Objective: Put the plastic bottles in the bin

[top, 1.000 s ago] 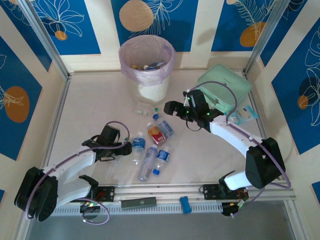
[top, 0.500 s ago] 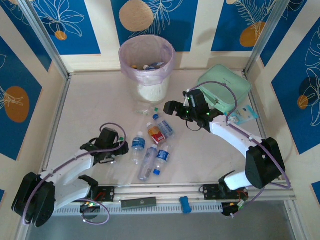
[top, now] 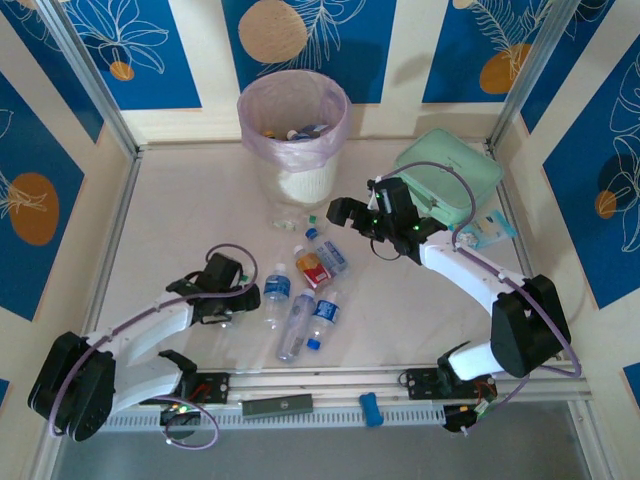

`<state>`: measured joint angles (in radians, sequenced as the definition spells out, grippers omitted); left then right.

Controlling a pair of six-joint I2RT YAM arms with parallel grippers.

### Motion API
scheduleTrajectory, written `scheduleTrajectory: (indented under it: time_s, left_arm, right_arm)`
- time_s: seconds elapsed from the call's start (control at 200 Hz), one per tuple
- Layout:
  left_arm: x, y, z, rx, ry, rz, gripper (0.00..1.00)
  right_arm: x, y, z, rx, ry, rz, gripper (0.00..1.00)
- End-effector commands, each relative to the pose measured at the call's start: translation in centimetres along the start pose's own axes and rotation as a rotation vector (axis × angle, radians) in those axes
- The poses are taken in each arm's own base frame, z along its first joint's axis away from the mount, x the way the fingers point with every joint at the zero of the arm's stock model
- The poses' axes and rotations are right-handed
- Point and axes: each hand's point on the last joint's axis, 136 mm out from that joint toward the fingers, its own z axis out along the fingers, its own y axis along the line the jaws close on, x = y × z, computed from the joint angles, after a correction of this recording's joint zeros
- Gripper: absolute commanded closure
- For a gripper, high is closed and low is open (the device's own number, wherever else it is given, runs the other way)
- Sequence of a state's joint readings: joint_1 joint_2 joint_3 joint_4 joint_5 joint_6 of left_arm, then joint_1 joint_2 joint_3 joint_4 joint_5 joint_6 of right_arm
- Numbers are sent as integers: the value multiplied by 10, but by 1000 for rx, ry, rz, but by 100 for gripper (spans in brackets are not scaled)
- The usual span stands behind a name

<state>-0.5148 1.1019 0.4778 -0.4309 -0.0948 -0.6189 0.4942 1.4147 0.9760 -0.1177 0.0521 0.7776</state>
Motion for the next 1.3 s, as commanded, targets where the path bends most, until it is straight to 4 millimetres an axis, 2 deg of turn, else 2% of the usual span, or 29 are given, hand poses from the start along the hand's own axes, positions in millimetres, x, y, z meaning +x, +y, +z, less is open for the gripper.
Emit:
scheduleTrajectory:
  time_s: [0.0,0.22,0.57,0.68,0.77,0.895,1.03,1.296]
  left_arm:
    - [9,1,-6,-22,45,61,10]
    - [15,4,-6,-50,52,77,14]
    - [4,2,-6,-49,8,85,41]
    - [-4,-2,-12,-37,-27,85,54]
    - [-14,-4,-22,-31,-65,77,55]
    - [-41,-12,-44,-8,-162,60,56]
    - [-84,-28,-74,58,-310,27,58]
    - [-182,-90,-147,264,-588,83,60]
  right_arm:
    - [-7,3,5,-19,-5,36,1]
    - [-6,0,12,-27,20,77,1]
    - [-3,-4,8,-13,19,72,1]
    - [-2,-5,8,-11,20,71,1]
    - [-2,-5,7,-14,22,68,1]
    - [-3,-4,7,-17,20,59,1]
    - [-2,-4,7,-21,22,56,1]
    - [7,-7,6,-27,41,59,1]
